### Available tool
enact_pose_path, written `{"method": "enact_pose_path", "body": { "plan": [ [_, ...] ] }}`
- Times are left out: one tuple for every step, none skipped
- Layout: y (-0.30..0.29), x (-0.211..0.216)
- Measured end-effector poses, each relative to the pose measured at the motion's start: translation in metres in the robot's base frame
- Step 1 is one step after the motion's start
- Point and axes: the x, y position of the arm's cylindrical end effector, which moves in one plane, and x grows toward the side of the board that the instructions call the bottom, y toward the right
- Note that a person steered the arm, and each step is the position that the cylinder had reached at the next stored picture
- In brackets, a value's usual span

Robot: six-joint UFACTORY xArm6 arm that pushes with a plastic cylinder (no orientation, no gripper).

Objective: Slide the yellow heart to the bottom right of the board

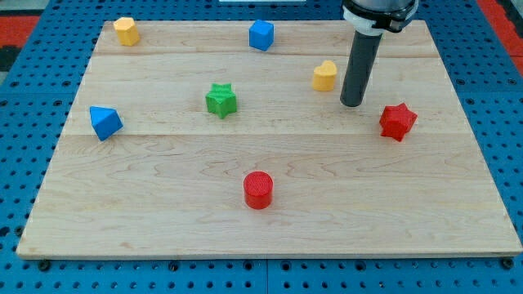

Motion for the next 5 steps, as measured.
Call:
{"method": "enact_pose_path", "body": {
  "plan": [
    [0.000, -0.003],
    [0.000, -0.006],
    [-0.005, -0.006],
    [-0.042, -0.006],
    [-0.077, -0.006]
  ]
}}
